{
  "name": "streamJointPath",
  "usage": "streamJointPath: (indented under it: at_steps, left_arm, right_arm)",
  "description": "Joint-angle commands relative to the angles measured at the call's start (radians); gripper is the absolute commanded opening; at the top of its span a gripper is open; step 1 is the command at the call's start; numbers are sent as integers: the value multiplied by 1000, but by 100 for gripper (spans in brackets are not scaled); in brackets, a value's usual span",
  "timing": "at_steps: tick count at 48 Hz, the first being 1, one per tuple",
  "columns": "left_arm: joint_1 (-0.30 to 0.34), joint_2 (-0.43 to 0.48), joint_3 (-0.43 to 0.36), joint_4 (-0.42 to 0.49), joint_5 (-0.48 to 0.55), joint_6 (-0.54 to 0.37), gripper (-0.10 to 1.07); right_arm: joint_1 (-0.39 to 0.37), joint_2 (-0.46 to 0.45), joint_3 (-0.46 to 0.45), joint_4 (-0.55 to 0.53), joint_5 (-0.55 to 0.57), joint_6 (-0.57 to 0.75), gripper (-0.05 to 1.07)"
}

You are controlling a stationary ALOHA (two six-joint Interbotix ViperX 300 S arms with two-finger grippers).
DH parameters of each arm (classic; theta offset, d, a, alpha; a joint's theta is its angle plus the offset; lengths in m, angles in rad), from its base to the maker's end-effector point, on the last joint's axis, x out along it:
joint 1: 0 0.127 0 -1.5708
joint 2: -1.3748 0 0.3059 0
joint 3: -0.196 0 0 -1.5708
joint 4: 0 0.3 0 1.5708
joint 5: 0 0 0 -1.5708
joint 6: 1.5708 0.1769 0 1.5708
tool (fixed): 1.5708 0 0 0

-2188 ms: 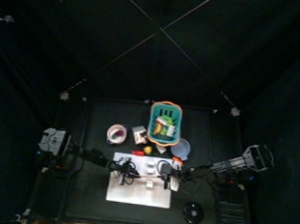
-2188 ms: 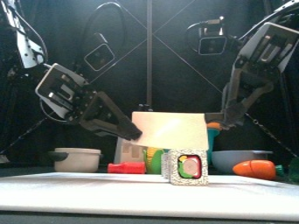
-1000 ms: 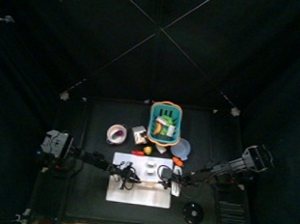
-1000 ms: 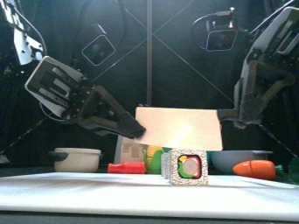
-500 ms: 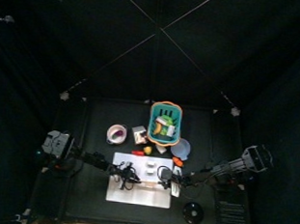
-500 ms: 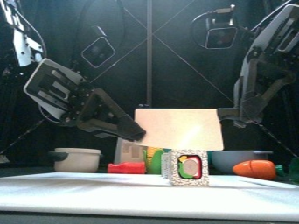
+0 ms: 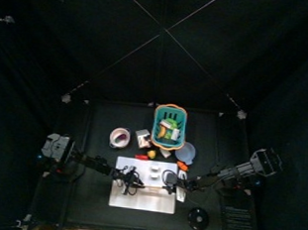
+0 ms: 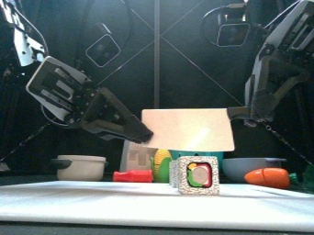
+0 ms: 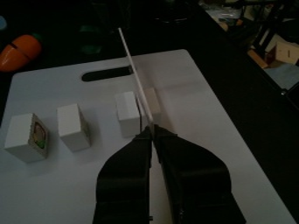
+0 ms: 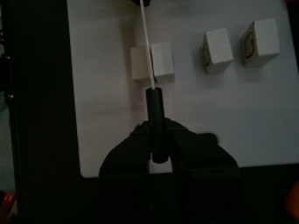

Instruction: Cut third and fourth piece of sushi

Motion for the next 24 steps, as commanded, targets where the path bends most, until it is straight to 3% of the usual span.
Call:
streamJointPath:
  at_steps: [1,24]
  left_arm:
    - [-9,0,-8,3,-2,2,49]
    - [-8,46,-12,-5,-2,-2,49]
  right_arm:
    - [-2,-9,-8,-2,-2,2,32]
    - [-2,52,-9,-2,-15,5,32]
